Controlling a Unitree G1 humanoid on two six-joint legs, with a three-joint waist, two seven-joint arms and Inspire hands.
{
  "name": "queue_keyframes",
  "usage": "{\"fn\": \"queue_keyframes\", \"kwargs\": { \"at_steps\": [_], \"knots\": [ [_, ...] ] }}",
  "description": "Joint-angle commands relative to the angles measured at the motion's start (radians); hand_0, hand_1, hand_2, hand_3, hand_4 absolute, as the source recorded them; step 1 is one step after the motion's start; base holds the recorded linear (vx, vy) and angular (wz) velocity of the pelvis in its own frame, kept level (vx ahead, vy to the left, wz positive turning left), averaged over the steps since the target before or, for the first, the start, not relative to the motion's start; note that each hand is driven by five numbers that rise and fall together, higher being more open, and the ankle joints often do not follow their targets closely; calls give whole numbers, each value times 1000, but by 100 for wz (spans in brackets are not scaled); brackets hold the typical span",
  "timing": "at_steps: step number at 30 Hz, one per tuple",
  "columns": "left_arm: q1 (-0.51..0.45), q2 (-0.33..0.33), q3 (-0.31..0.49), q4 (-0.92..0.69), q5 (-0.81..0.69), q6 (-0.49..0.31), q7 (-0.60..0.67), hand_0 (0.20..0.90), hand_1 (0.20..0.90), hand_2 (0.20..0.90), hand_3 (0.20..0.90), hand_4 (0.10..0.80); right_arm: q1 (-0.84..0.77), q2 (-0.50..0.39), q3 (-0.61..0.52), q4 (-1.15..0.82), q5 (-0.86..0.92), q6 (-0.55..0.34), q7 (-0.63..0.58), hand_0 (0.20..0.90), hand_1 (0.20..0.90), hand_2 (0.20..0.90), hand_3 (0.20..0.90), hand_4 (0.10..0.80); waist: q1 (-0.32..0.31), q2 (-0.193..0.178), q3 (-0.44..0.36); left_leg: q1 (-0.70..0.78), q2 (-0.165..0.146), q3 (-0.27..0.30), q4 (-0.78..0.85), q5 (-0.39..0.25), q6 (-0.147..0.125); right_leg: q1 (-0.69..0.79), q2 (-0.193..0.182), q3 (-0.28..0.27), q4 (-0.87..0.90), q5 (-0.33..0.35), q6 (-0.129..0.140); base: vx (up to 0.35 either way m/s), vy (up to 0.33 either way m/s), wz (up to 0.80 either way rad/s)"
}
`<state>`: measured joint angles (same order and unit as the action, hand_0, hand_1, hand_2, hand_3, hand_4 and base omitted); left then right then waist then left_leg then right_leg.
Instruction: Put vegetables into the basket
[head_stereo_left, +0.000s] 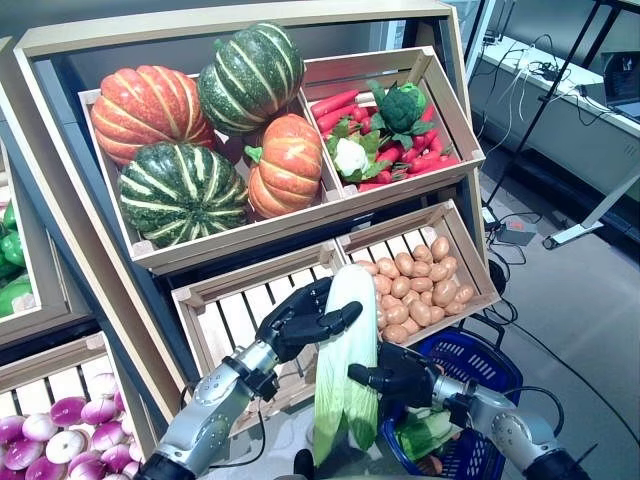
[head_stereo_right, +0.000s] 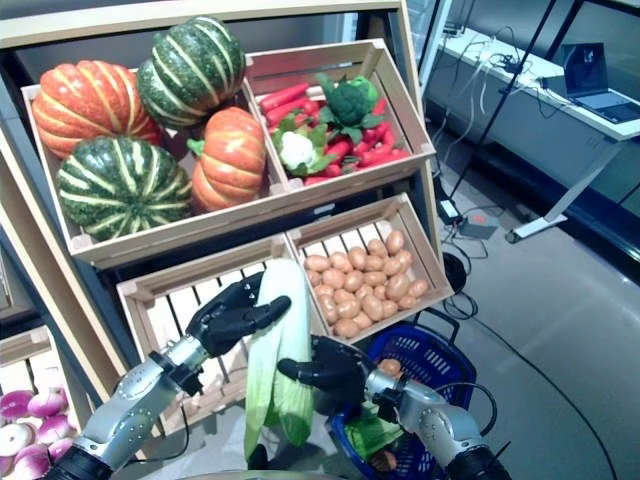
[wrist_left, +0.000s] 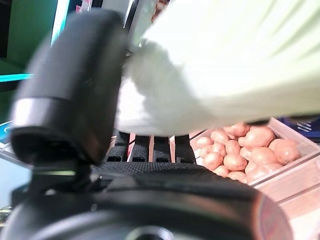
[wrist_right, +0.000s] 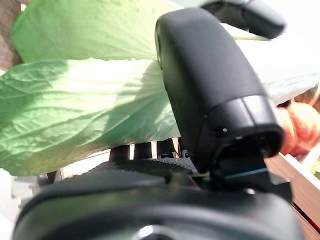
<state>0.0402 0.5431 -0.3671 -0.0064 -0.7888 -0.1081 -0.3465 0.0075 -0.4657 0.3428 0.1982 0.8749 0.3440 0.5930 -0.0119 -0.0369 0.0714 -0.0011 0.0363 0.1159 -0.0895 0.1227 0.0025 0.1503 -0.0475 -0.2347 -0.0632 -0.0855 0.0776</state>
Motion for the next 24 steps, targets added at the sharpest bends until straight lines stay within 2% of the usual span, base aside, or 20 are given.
{"fn": "queue_keyframes", "kwargs": {
  "at_steps": [1,6,15,24],
  "knots": [
    [-121,-44,112,-184,-76,-118,-54,900,900,900,900,800,1,-35,-82,-18,93,-72,-75,300,300,300,300,400,13,-10,-21,76,24,11,2,-137,-34,-67,-40,19,-10,101,27,-8,-9,4],
    [-110,-41,148,-188,-75,-106,-49,900,900,900,900,800,29,-44,-169,-45,143,-130,-115,300,300,300,300,400,2,-11,-18,77,27,16,2,-139,-32,-70,-38,24,-4,96,26,-1,-2,1],
    [-96,-41,201,-195,-58,-93,-40,900,900,900,900,800,82,-33,-310,-40,173,-186,-162,300,300,300,300,400,-20,-11,-15,79,32,33,2,-141,-30,-79,-29,40,6,89,23,0,-2,0],
    [-66,-62,234,-191,-22,-87,5,900,900,900,900,800,123,50,-415,-15,279,-315,-292,300,300,300,300,400,-42,-9,-6,79,38,49,2,-143,-31,-85,-18,61,3,89,22,-6,-23,-8]
  ]
}}
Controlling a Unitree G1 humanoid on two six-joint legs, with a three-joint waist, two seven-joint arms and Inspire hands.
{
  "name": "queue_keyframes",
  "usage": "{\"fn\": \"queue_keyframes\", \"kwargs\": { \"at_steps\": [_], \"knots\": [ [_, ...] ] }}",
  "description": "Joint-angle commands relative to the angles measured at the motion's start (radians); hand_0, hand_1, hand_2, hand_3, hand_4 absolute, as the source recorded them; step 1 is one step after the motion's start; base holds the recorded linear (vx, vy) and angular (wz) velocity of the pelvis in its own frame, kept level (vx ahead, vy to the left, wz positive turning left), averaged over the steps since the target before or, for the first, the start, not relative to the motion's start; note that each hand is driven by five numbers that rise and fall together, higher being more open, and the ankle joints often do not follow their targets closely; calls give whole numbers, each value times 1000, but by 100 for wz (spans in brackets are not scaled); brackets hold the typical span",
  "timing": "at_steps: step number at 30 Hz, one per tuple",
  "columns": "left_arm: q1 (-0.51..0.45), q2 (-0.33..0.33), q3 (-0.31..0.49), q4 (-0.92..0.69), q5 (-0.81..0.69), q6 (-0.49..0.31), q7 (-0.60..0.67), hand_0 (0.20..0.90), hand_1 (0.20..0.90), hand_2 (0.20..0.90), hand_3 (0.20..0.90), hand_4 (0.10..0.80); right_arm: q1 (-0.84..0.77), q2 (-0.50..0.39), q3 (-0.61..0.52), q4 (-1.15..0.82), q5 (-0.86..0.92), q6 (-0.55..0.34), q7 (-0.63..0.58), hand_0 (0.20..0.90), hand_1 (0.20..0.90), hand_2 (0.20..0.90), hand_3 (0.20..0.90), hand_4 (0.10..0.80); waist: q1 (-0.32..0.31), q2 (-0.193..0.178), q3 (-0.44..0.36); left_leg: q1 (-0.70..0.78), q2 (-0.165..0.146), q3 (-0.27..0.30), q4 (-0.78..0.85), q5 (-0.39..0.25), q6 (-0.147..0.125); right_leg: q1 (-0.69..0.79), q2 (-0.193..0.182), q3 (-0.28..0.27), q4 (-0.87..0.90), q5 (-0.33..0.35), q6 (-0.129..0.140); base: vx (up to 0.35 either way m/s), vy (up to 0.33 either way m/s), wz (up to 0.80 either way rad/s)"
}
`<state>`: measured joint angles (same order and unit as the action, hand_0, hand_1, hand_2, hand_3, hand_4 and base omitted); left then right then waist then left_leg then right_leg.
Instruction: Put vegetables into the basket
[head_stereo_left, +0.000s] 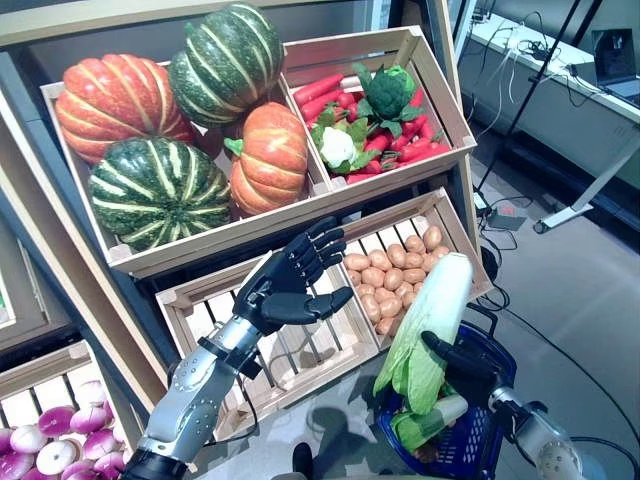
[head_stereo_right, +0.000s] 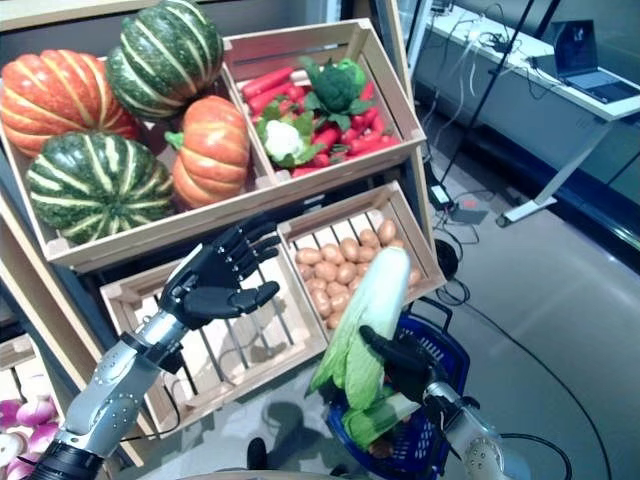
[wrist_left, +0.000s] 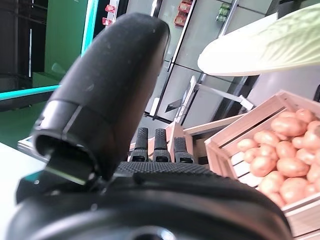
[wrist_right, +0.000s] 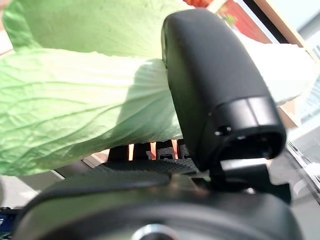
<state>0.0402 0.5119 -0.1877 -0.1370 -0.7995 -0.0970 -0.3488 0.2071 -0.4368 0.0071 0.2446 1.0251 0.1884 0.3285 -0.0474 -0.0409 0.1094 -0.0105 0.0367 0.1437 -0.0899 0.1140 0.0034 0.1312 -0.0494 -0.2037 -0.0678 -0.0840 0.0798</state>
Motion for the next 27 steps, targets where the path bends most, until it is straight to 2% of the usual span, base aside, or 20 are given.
{"fn": "queue_keyframes", "kwargs": {
  "at_steps": [1,9,13,19,24,27],
  "knots": [
    [-55,-35,63,-63,-5,-99,29,900,900,900,900,800,-69,53,-104,-50,159,-210,-93,300,300,300,300,400,-11,-4,-40,86,39,24,3,-132,-33,-69,-14,33,6,90,20,0,0,0],
    [-32,-39,85,-61,29,-139,122,900,900,900,900,800,-69,137,-149,12,214,-358,-281,300,300,300,300,400,-12,8,-21,63,38,21,3,-126,-36,-86,-8,40,1,95,17,-13,-35,-4],
    [-42,-35,99,-55,62,-187,182,900,900,900,900,800,-107,154,-141,50,251,-422,-359,300,300,300,300,400,-4,21,16,19,39,20,15,-116,-35,-139,0,46,54,73,4,-93,-45,-8],
    [-171,-6,114,-25,112,-317,328,900,900,900,900,800,-286,113,-113,152,331,-507,-400,300,300,300,300,400,10,44,193,-144,43,-12,103,-93,-47,-284,26,36,169,43,-34,-299,-68,3],
    [-238,-3,131,4,150,-366,406,900,900,900,900,800,-375,99,-129,267,511,-517,-347,300,300,300,300,400,34,51,297,-297,54,-27,266,-102,-69,-391,27,9,299,14,-62,-211,-107,4],
    [-271,6,133,12,178,-373,457,900,900,900,900,800,-414,114,-131,319,576,-528,-335,300,300,300,300,400,46,47,344,-389,56,-24,376,-131,-66,-463,22,-2,400,-21,-83,-115,-101,12]
  ]
}}
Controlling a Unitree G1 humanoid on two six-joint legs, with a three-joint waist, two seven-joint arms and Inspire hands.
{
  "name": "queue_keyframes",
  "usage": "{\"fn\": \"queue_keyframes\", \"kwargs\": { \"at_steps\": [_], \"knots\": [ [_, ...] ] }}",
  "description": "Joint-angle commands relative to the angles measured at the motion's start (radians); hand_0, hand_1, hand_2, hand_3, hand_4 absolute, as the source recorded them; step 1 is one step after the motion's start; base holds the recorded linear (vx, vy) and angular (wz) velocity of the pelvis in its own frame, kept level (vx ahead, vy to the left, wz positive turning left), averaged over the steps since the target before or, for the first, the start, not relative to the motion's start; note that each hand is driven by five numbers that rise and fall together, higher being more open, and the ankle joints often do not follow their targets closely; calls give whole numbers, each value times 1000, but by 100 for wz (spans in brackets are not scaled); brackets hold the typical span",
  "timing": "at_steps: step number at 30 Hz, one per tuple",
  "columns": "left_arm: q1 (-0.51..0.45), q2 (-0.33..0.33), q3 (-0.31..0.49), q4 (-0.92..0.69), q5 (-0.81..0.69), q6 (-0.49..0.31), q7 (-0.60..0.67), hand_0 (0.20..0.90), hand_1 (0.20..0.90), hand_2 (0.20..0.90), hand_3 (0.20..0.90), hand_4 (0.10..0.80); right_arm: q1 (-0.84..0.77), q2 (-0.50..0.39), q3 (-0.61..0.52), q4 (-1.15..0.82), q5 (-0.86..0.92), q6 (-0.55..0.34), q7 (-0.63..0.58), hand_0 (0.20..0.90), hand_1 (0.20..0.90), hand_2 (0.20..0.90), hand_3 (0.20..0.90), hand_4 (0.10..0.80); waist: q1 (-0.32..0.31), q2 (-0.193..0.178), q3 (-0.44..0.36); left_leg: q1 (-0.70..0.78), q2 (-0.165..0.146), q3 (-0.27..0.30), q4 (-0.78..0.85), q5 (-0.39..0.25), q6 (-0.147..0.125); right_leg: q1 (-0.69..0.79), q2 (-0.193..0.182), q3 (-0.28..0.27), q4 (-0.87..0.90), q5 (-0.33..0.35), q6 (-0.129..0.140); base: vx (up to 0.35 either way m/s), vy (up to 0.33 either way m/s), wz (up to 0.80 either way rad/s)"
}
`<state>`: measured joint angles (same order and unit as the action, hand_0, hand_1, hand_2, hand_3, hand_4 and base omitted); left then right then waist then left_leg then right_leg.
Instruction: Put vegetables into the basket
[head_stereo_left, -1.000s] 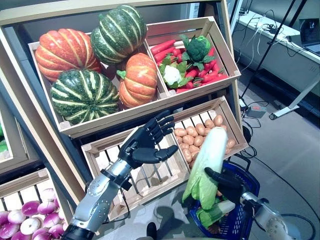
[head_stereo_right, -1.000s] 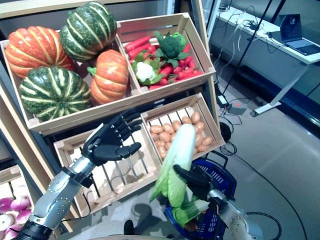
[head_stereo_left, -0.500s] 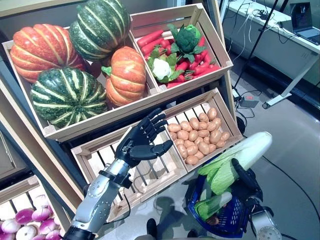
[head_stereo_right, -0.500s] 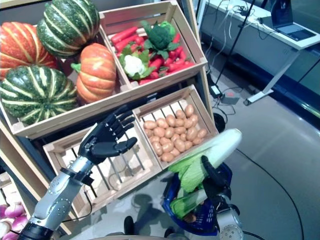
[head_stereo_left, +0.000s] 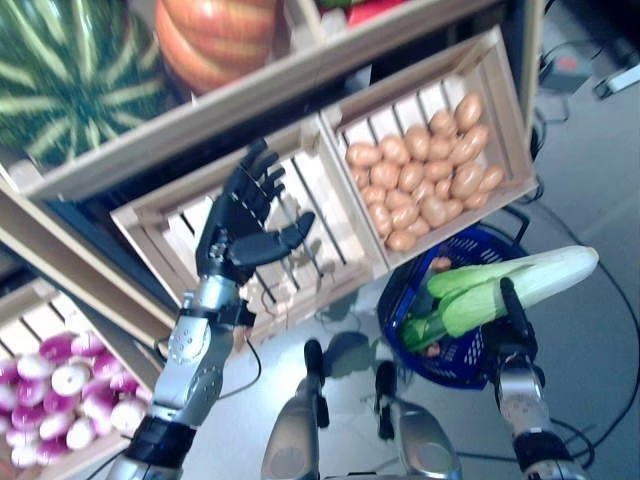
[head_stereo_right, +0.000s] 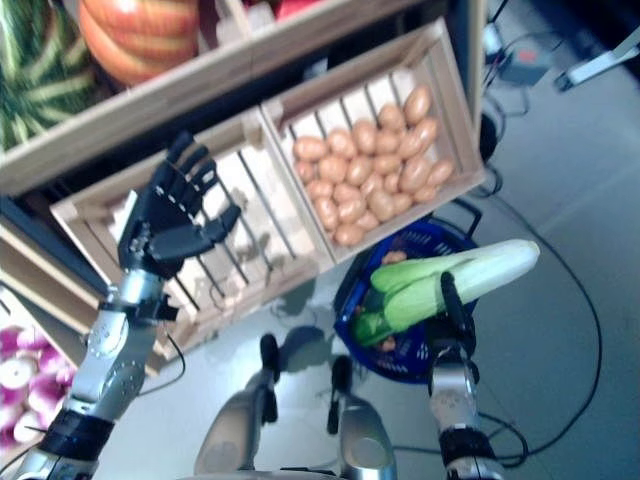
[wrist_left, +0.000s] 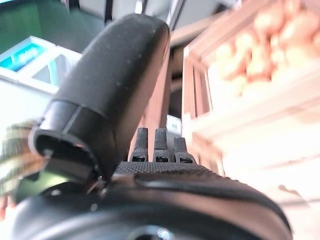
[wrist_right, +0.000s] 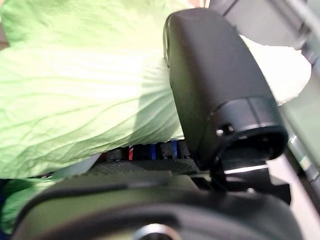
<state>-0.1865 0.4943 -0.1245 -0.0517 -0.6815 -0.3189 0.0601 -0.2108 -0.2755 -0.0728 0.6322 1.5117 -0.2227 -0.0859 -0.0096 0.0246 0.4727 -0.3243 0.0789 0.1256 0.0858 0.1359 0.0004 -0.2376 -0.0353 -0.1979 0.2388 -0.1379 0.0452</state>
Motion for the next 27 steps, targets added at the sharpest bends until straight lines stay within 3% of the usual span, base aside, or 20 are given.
{"fn": "queue_keyframes", "kwargs": {
  "at_steps": [1,6,10,12,13,16,19,27],
  "knots": [
    [-47,25,70,-73,60,-150,52,900,900,900,900,800,0,-47,-51,-65,91,-117,79,300,300,300,300,400,8,-18,-19,-85,15,-6,211,-158,-63,-102,7,-9,102,29,-50,-121,-64,14],
    [-118,15,43,-71,104,-159,112,900,900,900,900,800,-103,-50,-47,5,108,-129,60,300,300,300,300,400,31,-10,47,-287,-3,-25,423,-215,-38,-293,-41,-36,327,-20,-69,-134,-42,14],
    [-161,9,9,-68,114,-158,131,900,900,900,900,800,-182,-65,-37,53,105,-95,47,300,300,300,300,400,43,-13,47,-395,-17,-45,569,-294,-16,-420,-76,-24,473,-61,-62,-41,-24,16],
    [-177,6,5,-59,111,-161,136,900,900,900,900,800,-212,-74,-37,73,131,-84,49,300,300,300,300,400,49,-14,47,-455,-17,-44,634,-305,4,-483,-94,-33,539,-66,-74,-4,0,7],
    [-178,4,4,-57,109,-161,136,900,900,900,900,800,-216,-75,-39,77,139,-83,49,300,300,300,300,400,50,-14,47,-449,-21,-53,648,-329,-1,-479,-93,-22,552,-85,-65,67,6,3],
    [-196,-8,-2,-43,80,-172,148,900,900,900,900,800,-252,-79,-45,128,166,-56,49,300,300,300,300,400,62,-13,47,-512,-27,-47,730,-360,15,-545,-112,-24,644,-107,-66,28,2,1],
    [-212,-4,-2,-39,32,-167,131,900,900,900,900,800,-271,-94,-58,193,125,-13,-31,300,300,300,300,400,69,-13,47,-558,-26,-42,805,-396,30,-594,-123,-27,719,-129,-70,3,-29,1],
    [-204,35,4,-76,7,-103,126,900,900,900,900,800,-294,-189,-85,327,-75,62,-217,300,300,300,300,400,95,-20,47,-621,-33,-58,921,-439,34,-638,-140,-44,793,-135,-62,64,-72,6]
  ]
}}
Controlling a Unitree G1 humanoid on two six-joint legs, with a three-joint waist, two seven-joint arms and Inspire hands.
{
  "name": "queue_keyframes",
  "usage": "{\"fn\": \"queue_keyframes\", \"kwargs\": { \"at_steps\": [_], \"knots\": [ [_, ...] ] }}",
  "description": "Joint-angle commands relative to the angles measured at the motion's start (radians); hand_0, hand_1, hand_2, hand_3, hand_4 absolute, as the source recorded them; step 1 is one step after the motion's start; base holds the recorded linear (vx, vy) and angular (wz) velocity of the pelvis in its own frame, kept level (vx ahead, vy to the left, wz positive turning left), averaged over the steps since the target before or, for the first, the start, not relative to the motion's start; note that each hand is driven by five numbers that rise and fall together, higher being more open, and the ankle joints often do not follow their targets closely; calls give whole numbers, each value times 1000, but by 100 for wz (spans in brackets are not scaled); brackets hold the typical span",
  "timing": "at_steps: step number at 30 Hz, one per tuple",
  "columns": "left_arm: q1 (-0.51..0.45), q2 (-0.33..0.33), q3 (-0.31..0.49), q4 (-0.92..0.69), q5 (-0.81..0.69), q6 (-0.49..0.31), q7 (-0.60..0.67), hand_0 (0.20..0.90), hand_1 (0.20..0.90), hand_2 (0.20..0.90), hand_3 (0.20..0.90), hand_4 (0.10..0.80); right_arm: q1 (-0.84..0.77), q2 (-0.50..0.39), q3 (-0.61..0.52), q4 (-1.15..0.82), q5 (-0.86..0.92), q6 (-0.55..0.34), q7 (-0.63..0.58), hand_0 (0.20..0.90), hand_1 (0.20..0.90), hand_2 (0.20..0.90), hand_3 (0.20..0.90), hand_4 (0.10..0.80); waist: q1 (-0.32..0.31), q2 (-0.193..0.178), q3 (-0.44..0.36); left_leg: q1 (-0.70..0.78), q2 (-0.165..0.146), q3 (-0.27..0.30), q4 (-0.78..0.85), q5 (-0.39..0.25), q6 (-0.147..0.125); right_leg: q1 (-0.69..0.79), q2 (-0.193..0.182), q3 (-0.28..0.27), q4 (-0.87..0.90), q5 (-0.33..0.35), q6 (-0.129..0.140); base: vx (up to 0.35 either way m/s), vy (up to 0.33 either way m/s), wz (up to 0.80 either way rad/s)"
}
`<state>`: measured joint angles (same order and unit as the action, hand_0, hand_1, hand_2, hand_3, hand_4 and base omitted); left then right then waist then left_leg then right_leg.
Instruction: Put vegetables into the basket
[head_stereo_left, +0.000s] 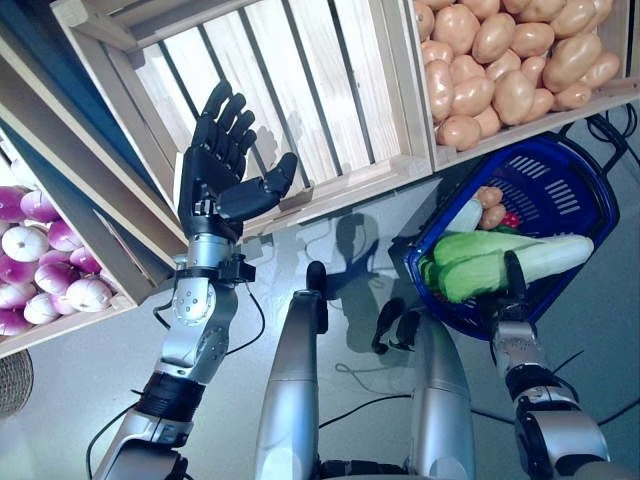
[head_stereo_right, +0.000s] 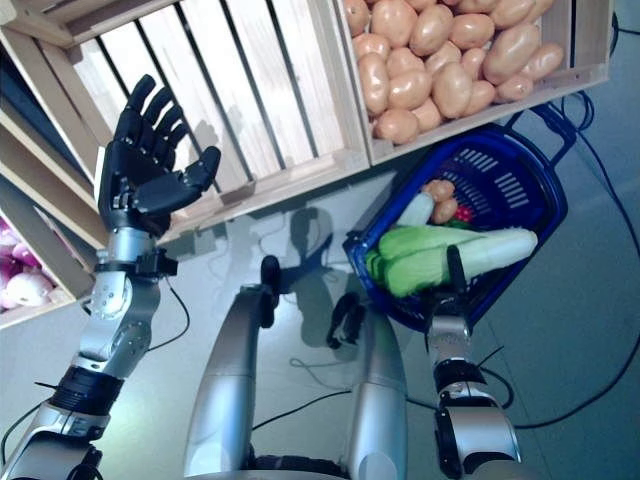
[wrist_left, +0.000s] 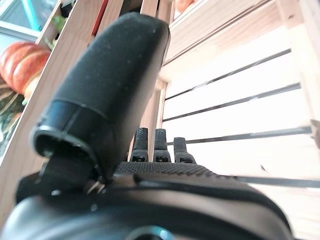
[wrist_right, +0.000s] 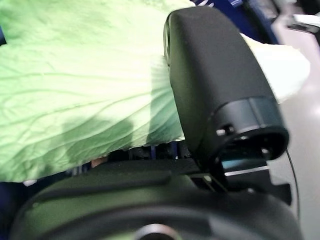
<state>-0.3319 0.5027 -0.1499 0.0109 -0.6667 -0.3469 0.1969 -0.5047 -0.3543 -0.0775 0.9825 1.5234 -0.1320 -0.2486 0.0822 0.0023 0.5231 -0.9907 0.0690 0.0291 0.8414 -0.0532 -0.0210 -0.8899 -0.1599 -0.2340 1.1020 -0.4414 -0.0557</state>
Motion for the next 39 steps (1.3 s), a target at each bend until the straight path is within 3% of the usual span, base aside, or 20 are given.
{"fn": "queue_keyframes", "kwargs": {
  "at_steps": [1,9,10,11,25,30,31,35,39],
  "knots": [
    [-53,33,30,-144,-9,-66,-10,900,900,900,900,800,4,-122,-85,-20,-84,-24,-68,300,300,300,300,400,5,-2,-3,42,-23,36,172,-254,58,12,-17,-11,-68,169,40,44,-69,5],
    [-24,46,48,-144,-121,-2,-19,900,900,900,900,800,47,-143,-136,19,-89,2,-134,300,300,300,300,400,4,-15,-3,33,-18,26,212,-277,64,7,-21,-26,-45,170,49,48,-55,5],
    [-22,44,52,-144,-130,5,-26,900,900,900,900,800,53,-144,-141,27,-99,9,-138,349,349,349,349,433,4,-15,-3,33,-17,26,215,-279,65,7,-21,-28,-43,170,50,52,-38,3],
    [-15,42,57,-143,-135,15,-38,900,900,900,900,800,61,-149,-145,48,-116,21,-137,900,900,900,900,800,5,-16,-3,37,-19,24,215,-281,65,13,-19,-29,-48,171,50,41,-22,2],
    [38,38,82,-151,-128,24,-88,900,900,900,900,800,115,-133,-172,-13,-148,-78,-175,900,900,900,900,800,-5,-25,-3,99,-2,36,159,-261,55,82,-15,-35,-112,189,50,33,0,1],
    [67,40,95,-144,-113,45,-109,900,900,900,900,800,140,-123,-176,-68,-138,-116,-131,900,900,900,900,800,-7,-33,-3,168,3,46,99,-254,46,152,-4,-31,-164,188,52,18,38,-2],
    [74,43,102,-135,-116,44,-122,900,900,900,900,800,148,-117,-182,-82,-140,-129,-124,900,900,900,900,800,-7,-34,-3,173,7,57,75,-228,49,159,-6,-41,-185,205,41,-51,72,-8],
    [111,41,116,-108,-108,34,-175,900,900,900,900,800,189,-89,-192,-115,-134,-174,-76,900,900,900,900,800,-10,-39,-3,284,3,58,-38,-210,26,277,19,-28,-286,206,51,36,64,-11],
    [134,28,116,-92,-110,50,-220,900,900,900,900,800,224,-68,-187,-141,-182,-178,-35,900,900,900,900,800,-17,-42,-23,394,9,78,-215,-119,6,398,48,-29,-475,259,43,17,88,-4]
  ]
}}
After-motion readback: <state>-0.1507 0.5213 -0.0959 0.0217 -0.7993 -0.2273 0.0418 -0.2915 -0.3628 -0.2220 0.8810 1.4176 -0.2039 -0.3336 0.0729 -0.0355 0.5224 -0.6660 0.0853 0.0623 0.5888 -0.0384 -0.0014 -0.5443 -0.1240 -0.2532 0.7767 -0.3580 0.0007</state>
